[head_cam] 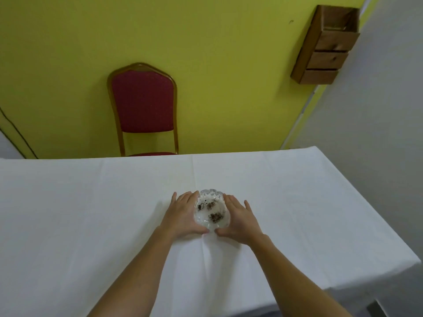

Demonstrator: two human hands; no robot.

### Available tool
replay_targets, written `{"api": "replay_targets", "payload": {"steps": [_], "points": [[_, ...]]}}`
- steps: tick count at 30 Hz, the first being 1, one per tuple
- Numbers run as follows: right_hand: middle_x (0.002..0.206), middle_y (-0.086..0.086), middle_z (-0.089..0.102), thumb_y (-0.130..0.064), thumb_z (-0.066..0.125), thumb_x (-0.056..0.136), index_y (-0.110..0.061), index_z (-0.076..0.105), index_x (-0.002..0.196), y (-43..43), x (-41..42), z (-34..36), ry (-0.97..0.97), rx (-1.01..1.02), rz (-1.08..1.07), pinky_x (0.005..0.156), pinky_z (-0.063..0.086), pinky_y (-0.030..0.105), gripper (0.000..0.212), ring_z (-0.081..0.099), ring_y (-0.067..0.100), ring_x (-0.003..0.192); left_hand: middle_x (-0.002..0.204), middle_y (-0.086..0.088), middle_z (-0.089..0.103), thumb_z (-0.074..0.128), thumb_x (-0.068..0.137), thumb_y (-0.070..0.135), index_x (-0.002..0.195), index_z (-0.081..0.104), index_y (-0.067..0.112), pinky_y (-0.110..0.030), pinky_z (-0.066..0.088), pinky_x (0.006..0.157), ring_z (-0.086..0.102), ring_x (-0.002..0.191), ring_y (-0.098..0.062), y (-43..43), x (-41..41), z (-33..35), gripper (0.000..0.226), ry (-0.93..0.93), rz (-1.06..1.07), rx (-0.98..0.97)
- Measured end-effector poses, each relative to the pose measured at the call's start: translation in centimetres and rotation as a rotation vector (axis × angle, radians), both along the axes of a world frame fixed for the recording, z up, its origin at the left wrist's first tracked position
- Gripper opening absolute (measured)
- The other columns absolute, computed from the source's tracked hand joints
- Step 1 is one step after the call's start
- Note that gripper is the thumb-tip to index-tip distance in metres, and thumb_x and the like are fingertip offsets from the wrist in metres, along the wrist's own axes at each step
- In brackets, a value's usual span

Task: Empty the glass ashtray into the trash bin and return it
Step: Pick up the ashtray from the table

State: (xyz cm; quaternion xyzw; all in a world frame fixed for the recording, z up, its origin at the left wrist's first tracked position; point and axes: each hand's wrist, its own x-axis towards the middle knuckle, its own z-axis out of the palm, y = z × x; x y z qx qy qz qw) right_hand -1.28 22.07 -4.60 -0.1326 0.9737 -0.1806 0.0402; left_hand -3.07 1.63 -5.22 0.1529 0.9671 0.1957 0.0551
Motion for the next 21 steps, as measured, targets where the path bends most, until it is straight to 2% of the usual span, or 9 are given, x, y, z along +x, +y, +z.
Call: {"api": "replay_targets", "payload": {"steps": [4,7,11,14,18,21], "points": [[0.156,-0.001,0.026,-0.047,0.071,0.064,-0.017,0.015,0.149,2.5,1.5,2.6,0.052,-0.093,-0.094,0.119,0.017,0.045,0.106,0.024,0.014,0.142,0.153,-0.002,0.032,0.070,0.052,0.072,0.148,0.020,0.017,-0.043,0.000,0.119,0.022,0.143,-0.017,2.6,-0.4,2.7,0.122,0.079,-0.073,0.059],[0.149,-0.001,0.036,-0.039,0.075,0.062,-0.016,0.022,0.147,5.5,2.4,5.5,0.116,-0.153,-0.114,0.106,0.038,0.043,0.102,0.041,0.019,0.131,0.152,-0.002,0.035,0.073,0.051,0.072,0.148,0.022,0.016,-0.042,0.001,0.119,0.025,0.142,-0.016,5.7,-0.6,5.7,0.122,0.112,-0.139,0.094],[0.138,-0.003,0.046,-0.034,0.078,0.059,-0.018,0.030,0.143,10.4,4.4,9.5,0.240,-0.214,-0.169,0.091,0.050,0.035,0.097,0.053,0.019,0.117,0.150,-0.003,0.037,0.077,0.056,0.065,0.148,0.023,0.014,-0.039,0.011,0.118,0.029,0.139,-0.018,10.8,-0.5,9.9,0.118,0.158,-0.250,0.117],[0.139,-0.008,0.044,-0.035,0.076,0.057,-0.025,0.029,0.142,15.0,6.6,12.2,0.299,-0.228,-0.230,0.086,0.050,0.028,0.097,0.053,0.014,0.115,0.148,-0.003,0.040,0.077,0.061,0.059,0.147,0.024,0.012,-0.033,0.020,0.112,0.033,0.136,-0.019,15.6,0.1,12.5,0.111,0.227,-0.348,0.141],[0.147,0.001,0.040,-0.030,0.078,0.059,-0.017,0.027,0.145,22.1,10.1,14.2,0.330,-0.233,-0.339,0.099,0.045,0.032,0.101,0.043,0.017,0.127,0.146,-0.003,0.043,0.077,0.062,0.056,0.146,0.026,0.013,-0.032,0.021,0.110,0.034,0.135,-0.018,23.4,2.1,15.0,0.108,0.279,-0.433,0.172],[0.155,0.006,0.029,-0.025,0.080,0.063,-0.014,0.021,0.148,27.5,13.2,15.3,0.292,-0.209,-0.438,0.111,0.036,0.033,0.104,0.032,0.020,0.140,0.145,-0.003,0.044,0.078,0.061,0.055,0.145,0.028,0.013,-0.032,0.022,0.111,0.036,0.135,-0.018,29.4,4.0,16.3,0.107,0.298,-0.501,0.192]]}}
